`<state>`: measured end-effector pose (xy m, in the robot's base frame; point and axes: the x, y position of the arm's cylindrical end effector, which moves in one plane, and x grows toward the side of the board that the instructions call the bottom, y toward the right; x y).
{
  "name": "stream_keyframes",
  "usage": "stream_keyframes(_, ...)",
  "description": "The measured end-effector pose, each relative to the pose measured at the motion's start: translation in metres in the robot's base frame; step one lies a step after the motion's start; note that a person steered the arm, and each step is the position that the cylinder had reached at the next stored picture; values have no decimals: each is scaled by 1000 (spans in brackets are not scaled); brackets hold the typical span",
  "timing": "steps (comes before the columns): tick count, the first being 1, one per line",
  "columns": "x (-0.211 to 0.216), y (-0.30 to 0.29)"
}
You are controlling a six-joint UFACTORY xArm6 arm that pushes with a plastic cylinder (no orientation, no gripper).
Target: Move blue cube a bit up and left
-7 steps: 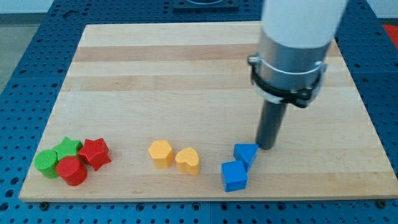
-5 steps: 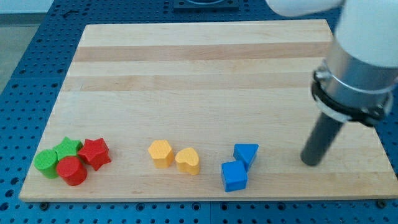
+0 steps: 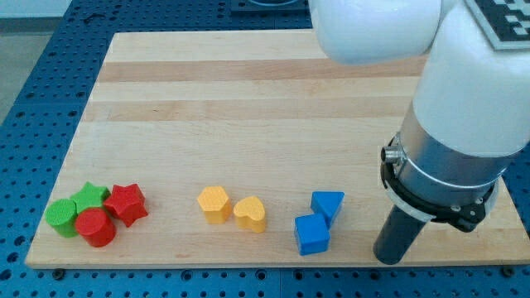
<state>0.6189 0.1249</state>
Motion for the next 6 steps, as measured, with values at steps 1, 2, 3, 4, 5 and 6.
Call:
stream_keyframes(1,0,-8)
stream_keyframes(2,0,-26)
stream_keyframes(3,0,-44)
stream_keyframes(4,0,-56)
stream_keyframes(5,0,-61)
stream_keyframes(6,-2,-64)
